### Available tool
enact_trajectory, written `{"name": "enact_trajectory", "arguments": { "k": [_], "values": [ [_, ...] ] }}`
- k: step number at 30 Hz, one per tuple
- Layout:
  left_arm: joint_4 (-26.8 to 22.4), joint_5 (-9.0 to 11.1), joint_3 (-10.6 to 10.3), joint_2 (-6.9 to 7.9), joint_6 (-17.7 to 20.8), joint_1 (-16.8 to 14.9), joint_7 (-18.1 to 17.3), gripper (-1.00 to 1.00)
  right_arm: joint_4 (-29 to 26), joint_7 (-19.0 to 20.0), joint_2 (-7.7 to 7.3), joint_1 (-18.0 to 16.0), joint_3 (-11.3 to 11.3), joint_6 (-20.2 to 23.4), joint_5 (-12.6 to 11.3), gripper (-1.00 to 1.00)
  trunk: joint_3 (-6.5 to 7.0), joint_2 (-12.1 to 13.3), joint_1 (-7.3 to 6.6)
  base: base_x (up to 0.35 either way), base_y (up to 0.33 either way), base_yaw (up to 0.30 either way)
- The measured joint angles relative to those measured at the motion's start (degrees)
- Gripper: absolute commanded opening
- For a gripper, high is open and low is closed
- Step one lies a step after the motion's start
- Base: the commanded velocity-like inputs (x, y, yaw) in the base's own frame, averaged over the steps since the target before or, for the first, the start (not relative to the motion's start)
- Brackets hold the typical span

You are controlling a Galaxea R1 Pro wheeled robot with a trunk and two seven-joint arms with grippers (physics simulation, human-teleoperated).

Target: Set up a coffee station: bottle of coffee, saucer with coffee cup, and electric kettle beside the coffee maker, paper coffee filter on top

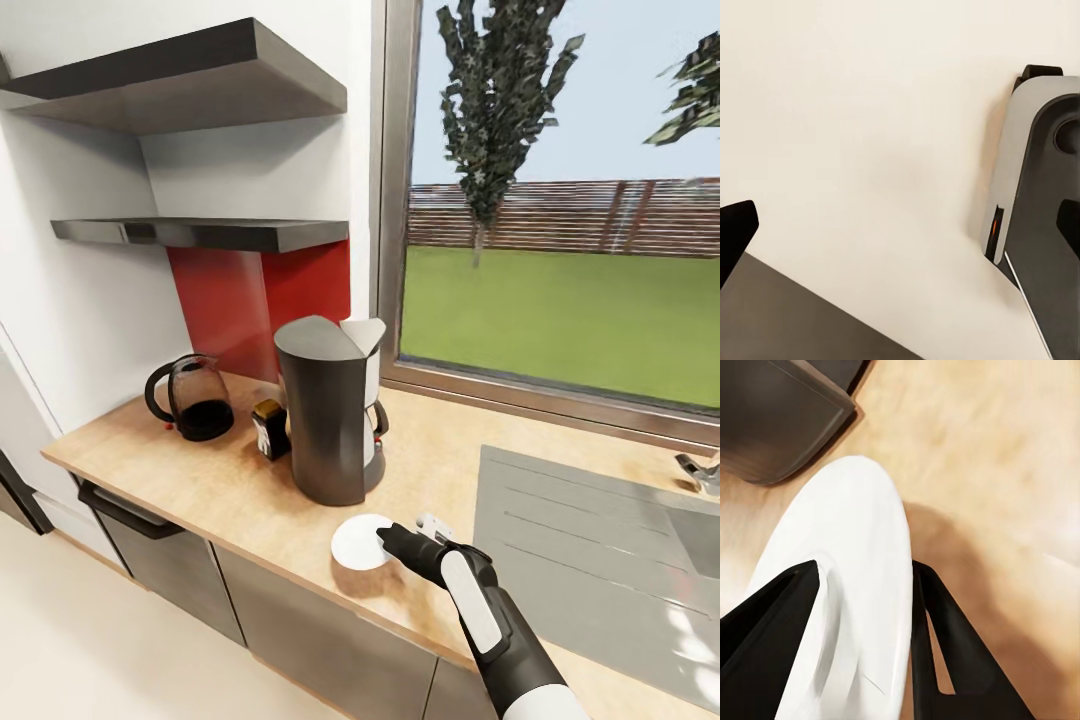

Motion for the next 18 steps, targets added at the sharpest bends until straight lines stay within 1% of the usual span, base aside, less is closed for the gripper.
{"name": "enact_trajectory", "arguments": {
  "k": [4,9,18],
  "values": [
    [0.0,0.0,0.0,0.0,-0.01,0.0,0.0,1.0,0.01,0.0,0.0,0.0,0.04,0.0,-0.03,-1.0,0.0,0.0,0.0,0.013,0.0,0.0],
    [0.0,0.0,0.03,0.0,-0.01,0.0,0.0,1.0,0.08,0.0,0.0,0.0,0.08,0.0,0.05,-1.0,0.0,0.0,-0.01,0.12,0.0,0.0],
    [0.07,0.05,0.0,0.0,-0.01,0.0,0.0,1.0,0.1,0.0,0.0,0.0,0.09,0.0,0.05,-1.0,0.0,0.0,0.0,0.013,0.0,0.0]
  ]
}}
